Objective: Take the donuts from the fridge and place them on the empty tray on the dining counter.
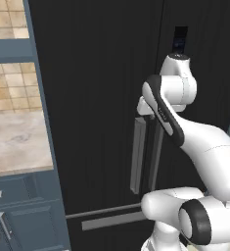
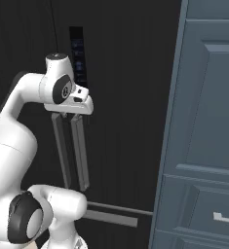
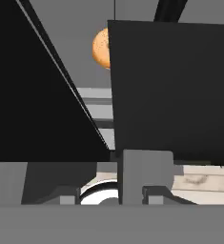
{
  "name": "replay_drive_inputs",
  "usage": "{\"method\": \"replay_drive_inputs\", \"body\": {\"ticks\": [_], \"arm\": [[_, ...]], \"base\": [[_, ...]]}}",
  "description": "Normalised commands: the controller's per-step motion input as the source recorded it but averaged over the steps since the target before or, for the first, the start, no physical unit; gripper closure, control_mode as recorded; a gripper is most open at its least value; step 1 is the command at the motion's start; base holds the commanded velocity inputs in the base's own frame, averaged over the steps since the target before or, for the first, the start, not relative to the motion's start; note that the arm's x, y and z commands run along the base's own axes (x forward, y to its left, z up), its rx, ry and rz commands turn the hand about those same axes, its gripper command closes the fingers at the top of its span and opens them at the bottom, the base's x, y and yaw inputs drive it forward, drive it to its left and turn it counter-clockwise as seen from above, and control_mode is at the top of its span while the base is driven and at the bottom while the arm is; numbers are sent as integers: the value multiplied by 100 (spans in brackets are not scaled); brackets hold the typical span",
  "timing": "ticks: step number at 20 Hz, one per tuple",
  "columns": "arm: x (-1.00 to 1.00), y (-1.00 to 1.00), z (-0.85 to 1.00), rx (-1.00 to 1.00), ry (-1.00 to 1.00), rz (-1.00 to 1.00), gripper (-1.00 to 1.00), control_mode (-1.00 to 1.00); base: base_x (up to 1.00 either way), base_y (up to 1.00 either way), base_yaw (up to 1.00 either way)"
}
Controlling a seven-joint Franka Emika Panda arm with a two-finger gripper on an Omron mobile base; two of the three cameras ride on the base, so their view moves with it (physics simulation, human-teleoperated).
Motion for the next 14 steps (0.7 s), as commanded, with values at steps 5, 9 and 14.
{"method": "replay_drive_inputs", "body": {"ticks": [5, 9, 14], "arm": [[0, 0, 0, 0, 0, 0, -100, 100], [0, 0, 0, 0, 0, 0, -100, 100], [0, 1, 0, 0, 0, 0, -100, -100]], "base": [[-37, 2, 0], [-68, 19, 0], [-19, 15, 0]]}}
